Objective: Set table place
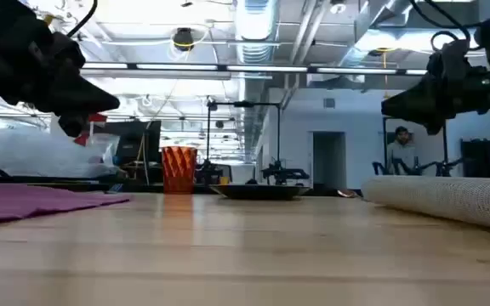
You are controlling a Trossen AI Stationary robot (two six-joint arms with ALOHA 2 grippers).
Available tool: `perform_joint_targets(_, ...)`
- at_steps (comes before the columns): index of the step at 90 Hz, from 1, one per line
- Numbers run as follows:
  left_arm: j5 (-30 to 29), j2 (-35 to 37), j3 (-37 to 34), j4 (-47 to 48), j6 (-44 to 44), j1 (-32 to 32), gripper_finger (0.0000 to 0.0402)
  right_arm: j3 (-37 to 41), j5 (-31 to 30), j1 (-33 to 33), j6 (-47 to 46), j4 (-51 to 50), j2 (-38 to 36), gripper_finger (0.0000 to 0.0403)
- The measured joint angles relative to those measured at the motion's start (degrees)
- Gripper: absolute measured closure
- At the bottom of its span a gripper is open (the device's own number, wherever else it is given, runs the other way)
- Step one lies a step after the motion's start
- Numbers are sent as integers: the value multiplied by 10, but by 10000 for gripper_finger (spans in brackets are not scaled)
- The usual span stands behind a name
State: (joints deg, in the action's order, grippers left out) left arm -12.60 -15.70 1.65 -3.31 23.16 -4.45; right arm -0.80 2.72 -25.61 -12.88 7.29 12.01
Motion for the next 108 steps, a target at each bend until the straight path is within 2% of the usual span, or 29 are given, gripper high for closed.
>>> perform_joint_targets(43, 0, 0, 0, -1, 2, 0, 401, 0, 0, 0, 0, 0, 0, 311)
perform_joint_targets(61, 0, 0, 2, -38, 41, 0, 401, 0, 0, 0, -1, 0, 0, 311)
perform_joint_targets(72, 0, 0, 39, -34, 73, 0, 401, 0, 0, 0, -2, 0, 0, 311)
perform_joint_targets(81, 0, -3, 85, 17, 75, 0, 401, 0, 0, 0, -2, 0, 0, 311)
perform_joint_targets(90, -8, -26, 144, 122, 84, 0, 401, 0, 0, 0, -2, 0, 0, 311)
perform_joint_targets(108, -25, -139, 271, 356, 115, 0, 401, 0, -1, 0, -13, 0, 0, 311)
